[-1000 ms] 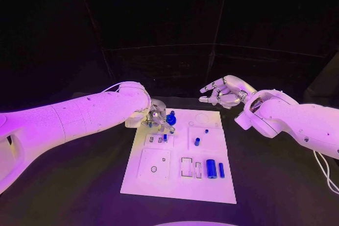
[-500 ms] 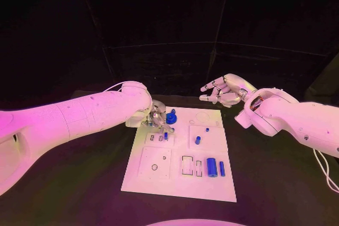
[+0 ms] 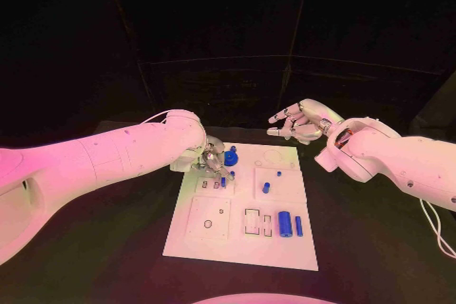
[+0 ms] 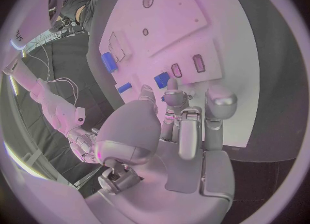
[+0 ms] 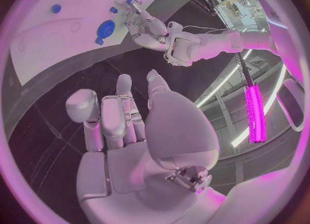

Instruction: Assemble the parts on the task board

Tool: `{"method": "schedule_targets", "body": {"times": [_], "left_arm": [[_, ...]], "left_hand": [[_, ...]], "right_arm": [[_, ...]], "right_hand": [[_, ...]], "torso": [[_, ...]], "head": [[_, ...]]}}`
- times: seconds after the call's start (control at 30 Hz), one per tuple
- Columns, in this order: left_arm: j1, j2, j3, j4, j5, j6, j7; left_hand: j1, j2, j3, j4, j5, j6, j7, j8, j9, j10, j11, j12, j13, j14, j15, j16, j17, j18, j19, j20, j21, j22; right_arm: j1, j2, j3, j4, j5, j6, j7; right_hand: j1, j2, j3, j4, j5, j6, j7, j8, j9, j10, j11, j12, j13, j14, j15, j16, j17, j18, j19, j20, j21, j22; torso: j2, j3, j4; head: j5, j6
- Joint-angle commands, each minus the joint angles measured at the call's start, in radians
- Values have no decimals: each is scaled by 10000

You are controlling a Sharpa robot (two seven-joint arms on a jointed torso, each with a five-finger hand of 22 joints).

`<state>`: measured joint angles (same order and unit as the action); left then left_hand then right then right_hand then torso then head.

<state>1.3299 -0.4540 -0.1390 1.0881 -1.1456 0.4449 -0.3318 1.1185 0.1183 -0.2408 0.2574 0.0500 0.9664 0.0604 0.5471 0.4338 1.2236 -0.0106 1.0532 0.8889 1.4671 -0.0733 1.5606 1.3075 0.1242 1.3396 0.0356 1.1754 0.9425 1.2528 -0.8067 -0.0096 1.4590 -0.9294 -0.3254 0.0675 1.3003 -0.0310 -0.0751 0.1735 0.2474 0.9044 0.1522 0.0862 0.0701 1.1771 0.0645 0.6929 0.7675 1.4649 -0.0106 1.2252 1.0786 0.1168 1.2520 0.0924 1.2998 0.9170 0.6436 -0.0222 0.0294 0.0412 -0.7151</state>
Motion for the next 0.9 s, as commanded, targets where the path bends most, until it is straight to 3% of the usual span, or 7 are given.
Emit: {"method": "schedule_targets", "body": {"times": [0.03, 0.9], "left_arm": [[2, 30, 0, -11, -67, 227, -110], [-25, 197, -8, -143, -89, 395, -124]], "left_hand": [[111, 52, 7, -105, -27, -82, -14, 82, 56, -35, -11, 42, 20, 1020, -15, 65, 2573, -103, 40, -27, 68, 38], [501, 221, 211, -519, -26, -245, -14, 256, 337, -62, -13, 53, 66, 1027, -13, 80, 2597, -109, -12, -21, 165, 182]], "right_arm": [[22, 26, 10, -8, -101, 144, -63], [21, 88, 9, -39, -109, 297, -140]], "right_hand": [[24, 57, -72, -5, 65, 33, 16, -2, -10, -61, -17, -64, -24, 61, -56, -44, -27, 62, -89, -5, -31, -32], [52, 74, -84, -12, 84, 24, 18, -8, -11, -74, -16, -75, -40, 58, -55, -63, -38, 66, -98, -5, -50, -60]], "torso": [[5, 0, 6], [12, -6, 2]], "head": [[-3, 3], [14, -102]]}}
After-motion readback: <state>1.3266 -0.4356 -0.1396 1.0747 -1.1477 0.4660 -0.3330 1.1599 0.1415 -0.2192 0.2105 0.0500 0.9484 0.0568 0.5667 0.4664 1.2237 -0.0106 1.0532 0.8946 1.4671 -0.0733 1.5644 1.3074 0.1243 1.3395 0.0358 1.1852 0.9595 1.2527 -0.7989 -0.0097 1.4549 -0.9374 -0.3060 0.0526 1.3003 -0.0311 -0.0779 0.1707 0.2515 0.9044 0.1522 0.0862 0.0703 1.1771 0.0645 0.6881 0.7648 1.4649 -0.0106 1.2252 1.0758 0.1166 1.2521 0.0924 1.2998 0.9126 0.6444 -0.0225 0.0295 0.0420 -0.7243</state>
